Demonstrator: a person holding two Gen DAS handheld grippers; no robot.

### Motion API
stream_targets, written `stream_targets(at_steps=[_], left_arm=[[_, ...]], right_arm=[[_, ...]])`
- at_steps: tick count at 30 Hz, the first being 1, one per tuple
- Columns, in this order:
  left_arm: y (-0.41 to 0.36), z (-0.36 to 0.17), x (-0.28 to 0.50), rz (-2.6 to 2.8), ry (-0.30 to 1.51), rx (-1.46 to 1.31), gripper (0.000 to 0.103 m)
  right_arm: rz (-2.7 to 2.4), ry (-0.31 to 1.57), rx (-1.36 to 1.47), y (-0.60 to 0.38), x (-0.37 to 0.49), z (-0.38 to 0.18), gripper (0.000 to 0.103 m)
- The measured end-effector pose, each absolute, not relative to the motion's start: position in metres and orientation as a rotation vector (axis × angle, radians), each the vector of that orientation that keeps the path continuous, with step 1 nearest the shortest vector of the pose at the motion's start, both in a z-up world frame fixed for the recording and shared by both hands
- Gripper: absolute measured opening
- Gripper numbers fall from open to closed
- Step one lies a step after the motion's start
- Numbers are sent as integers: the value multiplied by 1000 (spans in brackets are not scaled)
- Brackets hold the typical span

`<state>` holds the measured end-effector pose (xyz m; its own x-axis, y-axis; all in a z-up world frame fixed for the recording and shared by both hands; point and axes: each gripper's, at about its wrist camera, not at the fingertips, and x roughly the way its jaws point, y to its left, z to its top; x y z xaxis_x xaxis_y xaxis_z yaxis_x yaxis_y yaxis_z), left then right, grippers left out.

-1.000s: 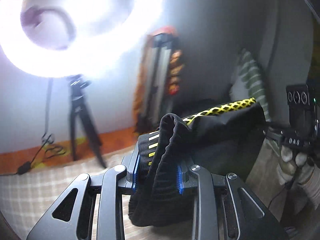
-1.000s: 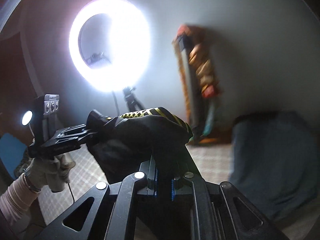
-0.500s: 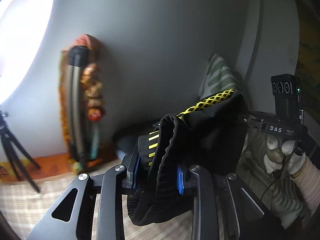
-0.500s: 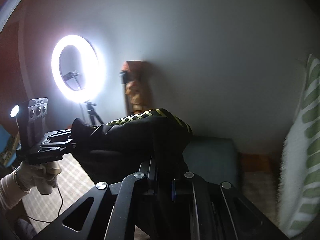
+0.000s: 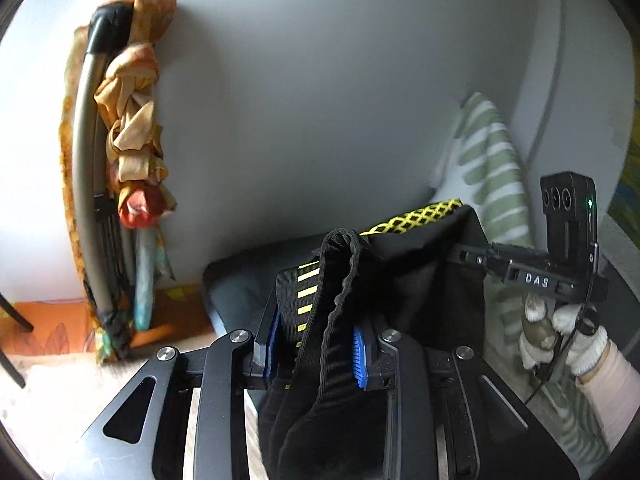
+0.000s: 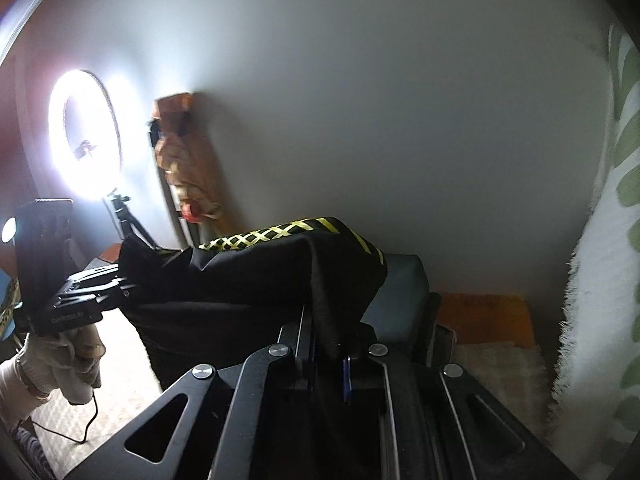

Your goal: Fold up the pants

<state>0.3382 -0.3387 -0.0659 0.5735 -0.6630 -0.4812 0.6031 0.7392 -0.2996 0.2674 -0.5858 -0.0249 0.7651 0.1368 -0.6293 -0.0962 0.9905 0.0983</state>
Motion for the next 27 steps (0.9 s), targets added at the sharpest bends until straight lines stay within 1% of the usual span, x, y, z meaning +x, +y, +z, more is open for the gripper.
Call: stream_targets(at_steps=[5, 6, 7, 8, 9, 10, 11, 12, 14, 16, 18, 24, 27], left_arm=[[-353, -87, 369, -676, 636, -86, 27], [-356, -92, 374, -664, 643, -71, 27], [-360, -97, 379, -650, 654, -54, 28], [-361, -100, 382, -639, 657, -42, 28], [-363, -102, 384, -624, 656, -30, 31], [-364, -104, 386, -603, 657, -14, 33], [-363, -104, 388, -589, 658, -9, 35], [-362, -105, 390, -569, 659, -4, 42], [-357, -103, 390, -542, 649, -11, 43], [-355, -102, 392, -518, 650, -1, 54], [-352, -101, 391, -508, 651, 8, 54], [-348, -95, 382, -526, 655, 25, 55], [-342, -86, 373, -536, 656, 33, 61]], right_arm=[[106, 701, 107, -605, 305, -55, 8], [96, 705, 106, -606, 309, -61, 10], [70, 711, 103, -608, 316, -68, 18], [51, 713, 106, -609, 318, -72, 23], [33, 716, 117, -612, 321, -76, 29], [18, 718, 140, -617, 323, -80, 39], [10, 713, 174, -622, 323, -82, 43], [0, 703, 203, -628, 322, -83, 45], [-27, 684, 245, -639, 320, -85, 48], [-79, 680, 222, -643, 317, -84, 57], [-110, 681, 201, -644, 315, -82, 63], [-177, 670, 181, -646, 309, -73, 65], [-189, 656, 184, -641, 298, -62, 74]])
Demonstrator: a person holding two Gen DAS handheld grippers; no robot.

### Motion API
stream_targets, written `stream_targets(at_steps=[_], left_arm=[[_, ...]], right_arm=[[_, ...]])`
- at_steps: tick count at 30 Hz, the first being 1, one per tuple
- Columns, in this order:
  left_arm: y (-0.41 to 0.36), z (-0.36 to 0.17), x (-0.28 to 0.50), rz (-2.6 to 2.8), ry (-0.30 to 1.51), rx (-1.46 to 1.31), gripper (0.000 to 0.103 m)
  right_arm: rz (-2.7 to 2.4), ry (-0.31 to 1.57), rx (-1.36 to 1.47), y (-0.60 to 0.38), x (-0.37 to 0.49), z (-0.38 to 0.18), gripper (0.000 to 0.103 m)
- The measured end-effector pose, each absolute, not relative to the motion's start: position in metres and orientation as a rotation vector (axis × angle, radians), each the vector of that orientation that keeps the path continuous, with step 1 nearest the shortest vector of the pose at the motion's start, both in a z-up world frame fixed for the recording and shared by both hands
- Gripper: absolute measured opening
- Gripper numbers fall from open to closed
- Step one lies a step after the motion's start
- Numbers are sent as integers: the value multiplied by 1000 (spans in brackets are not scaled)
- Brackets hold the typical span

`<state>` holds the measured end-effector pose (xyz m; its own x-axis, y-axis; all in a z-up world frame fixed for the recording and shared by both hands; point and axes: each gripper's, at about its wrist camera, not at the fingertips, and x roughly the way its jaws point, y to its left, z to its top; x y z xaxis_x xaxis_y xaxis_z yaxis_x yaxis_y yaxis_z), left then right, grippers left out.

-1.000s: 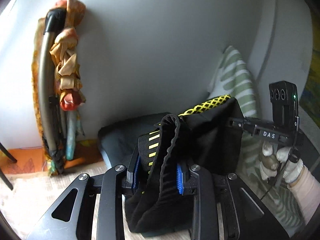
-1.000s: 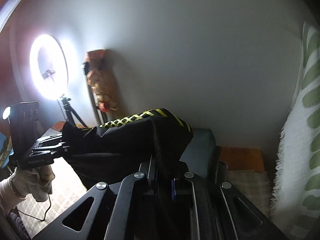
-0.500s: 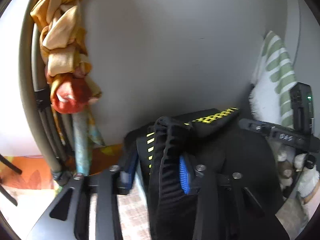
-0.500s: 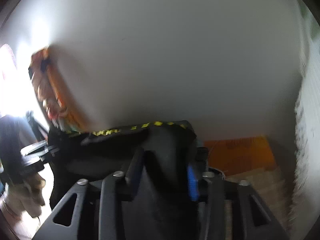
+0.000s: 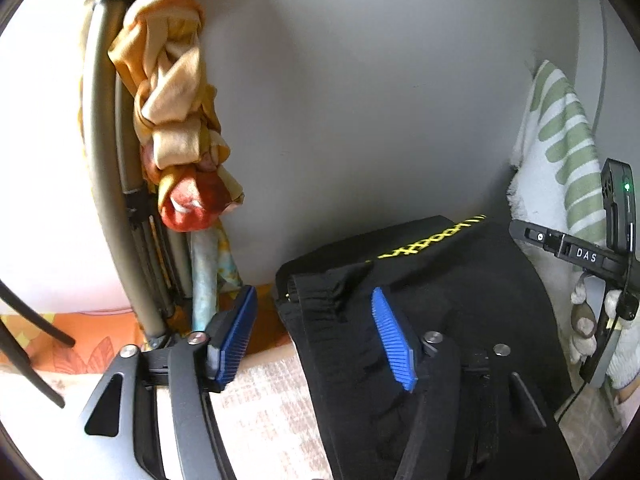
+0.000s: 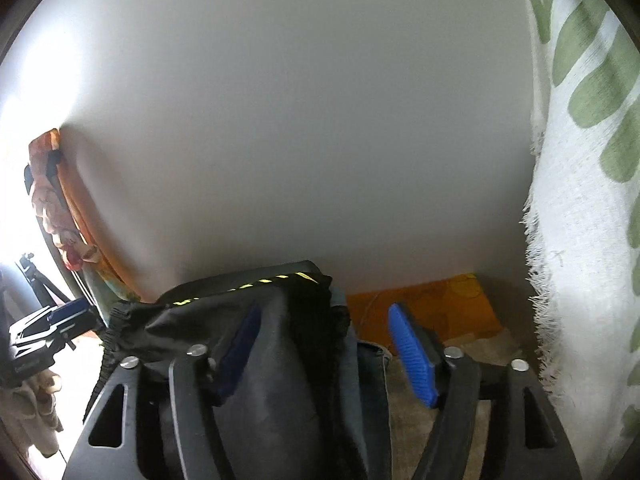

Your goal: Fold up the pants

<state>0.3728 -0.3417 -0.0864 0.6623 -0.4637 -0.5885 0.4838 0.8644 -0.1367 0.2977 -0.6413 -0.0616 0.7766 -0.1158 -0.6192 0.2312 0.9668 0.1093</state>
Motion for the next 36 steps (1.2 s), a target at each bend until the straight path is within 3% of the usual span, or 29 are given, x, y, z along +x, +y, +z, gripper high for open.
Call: stream_targets(at_steps=[10, 21, 25, 36], left_arm=[[-302, -38, 323, -537, 627, 18, 69], [-258, -5, 225, -534, 606, 17, 72], [-249, 1, 189, -542, 587, 30, 80], [-218, -16, 116, -518, 586, 45, 81]], right_arm=[[-163, 612, 212, -602, 249, -16, 82], [-104, 602, 140, -510, 172, 25, 84], [-75, 596, 135, -475, 138, 29, 87], [-50, 611, 98, -407, 65, 7, 97]])
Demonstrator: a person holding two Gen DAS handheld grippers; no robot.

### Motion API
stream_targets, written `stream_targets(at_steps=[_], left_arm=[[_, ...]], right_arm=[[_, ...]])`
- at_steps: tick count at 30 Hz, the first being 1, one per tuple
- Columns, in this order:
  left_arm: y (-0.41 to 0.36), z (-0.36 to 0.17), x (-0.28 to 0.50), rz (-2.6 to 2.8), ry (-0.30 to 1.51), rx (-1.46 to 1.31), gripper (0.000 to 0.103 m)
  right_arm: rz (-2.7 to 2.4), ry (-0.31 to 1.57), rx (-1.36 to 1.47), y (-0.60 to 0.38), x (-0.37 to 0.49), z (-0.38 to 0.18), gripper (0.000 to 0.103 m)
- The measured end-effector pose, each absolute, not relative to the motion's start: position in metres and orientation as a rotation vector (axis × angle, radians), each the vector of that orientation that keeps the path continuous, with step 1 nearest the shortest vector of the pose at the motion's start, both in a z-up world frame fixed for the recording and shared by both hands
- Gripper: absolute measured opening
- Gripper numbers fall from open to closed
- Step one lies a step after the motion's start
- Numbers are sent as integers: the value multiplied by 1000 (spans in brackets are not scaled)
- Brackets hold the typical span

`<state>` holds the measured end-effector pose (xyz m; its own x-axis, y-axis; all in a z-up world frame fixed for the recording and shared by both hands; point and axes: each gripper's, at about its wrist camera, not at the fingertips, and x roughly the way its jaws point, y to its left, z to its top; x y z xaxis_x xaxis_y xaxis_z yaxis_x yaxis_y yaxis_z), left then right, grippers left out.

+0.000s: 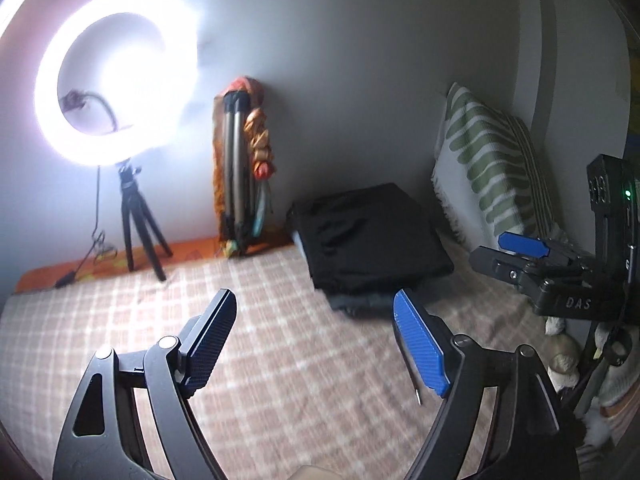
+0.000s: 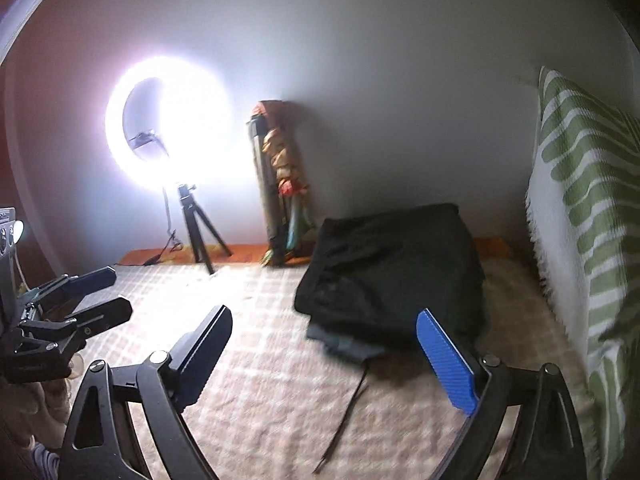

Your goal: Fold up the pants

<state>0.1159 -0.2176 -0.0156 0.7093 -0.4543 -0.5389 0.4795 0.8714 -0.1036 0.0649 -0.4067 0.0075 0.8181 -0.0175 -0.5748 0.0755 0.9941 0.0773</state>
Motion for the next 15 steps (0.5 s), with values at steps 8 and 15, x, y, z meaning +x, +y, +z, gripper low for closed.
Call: stream_targets(at_steps=[8, 15], left_arm=[[-199, -37, 95, -485, 606, 26, 81], [-192, -50, 91, -474, 601, 47, 81]], right_arm=[[-98, 582, 76, -379, 36, -12, 103], [-141, 571, 49, -369, 28, -26, 103]])
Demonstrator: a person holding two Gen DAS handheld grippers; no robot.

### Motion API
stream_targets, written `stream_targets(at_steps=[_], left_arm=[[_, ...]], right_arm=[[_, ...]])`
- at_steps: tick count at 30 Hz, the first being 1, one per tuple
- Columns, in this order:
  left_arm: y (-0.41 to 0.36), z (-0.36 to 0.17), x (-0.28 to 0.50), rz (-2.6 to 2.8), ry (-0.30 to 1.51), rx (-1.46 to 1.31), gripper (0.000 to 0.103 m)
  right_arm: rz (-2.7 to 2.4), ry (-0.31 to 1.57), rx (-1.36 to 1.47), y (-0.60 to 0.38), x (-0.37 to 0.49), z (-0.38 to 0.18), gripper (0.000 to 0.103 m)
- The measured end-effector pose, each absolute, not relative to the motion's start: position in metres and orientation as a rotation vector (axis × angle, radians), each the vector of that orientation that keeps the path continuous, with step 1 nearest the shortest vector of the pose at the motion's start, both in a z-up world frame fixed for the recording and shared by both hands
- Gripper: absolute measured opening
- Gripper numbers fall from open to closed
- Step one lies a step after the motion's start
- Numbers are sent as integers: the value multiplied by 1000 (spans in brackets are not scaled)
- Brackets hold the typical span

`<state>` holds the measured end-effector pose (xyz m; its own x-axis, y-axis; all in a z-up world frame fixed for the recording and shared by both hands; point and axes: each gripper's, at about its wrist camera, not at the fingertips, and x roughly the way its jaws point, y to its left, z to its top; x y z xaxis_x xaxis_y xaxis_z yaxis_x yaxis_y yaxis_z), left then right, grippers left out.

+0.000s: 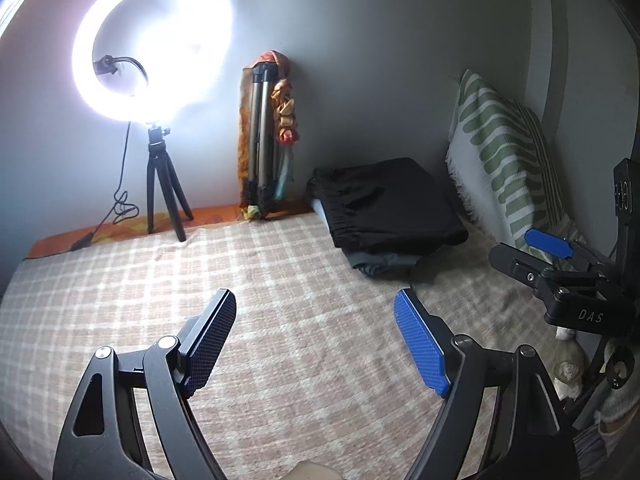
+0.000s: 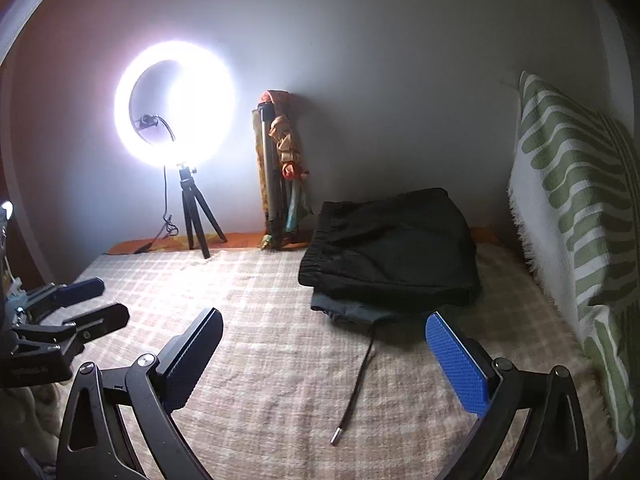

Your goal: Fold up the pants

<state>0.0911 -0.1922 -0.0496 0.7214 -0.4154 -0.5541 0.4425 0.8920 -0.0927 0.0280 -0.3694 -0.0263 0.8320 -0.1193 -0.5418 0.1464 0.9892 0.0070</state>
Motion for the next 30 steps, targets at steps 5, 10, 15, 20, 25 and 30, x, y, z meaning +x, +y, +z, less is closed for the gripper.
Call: stream_targets(at_steps=[5, 10, 15, 20, 25, 30], left_arm=[[-192, -56, 88, -471, 598, 88, 81], [-192, -59, 87, -451, 602, 116, 81], [-193, -58, 88, -419, 603, 131, 84], [-193, -58, 86, -399, 589, 156, 87], [-192, -58, 85, -397, 588, 162, 87], [-194, -57, 84, -387, 587, 176, 87]], right_arm=[[-147, 572, 49, -368, 27, -35, 103], [-144, 580, 52, -369, 28, -40, 103], [-145, 585, 57, -369, 29, -43, 103], [-152, 588, 48, -368, 32, -44, 103], [-147, 581, 58, -368, 32, -43, 103], [-144, 584, 52, -366, 33, -44, 103]])
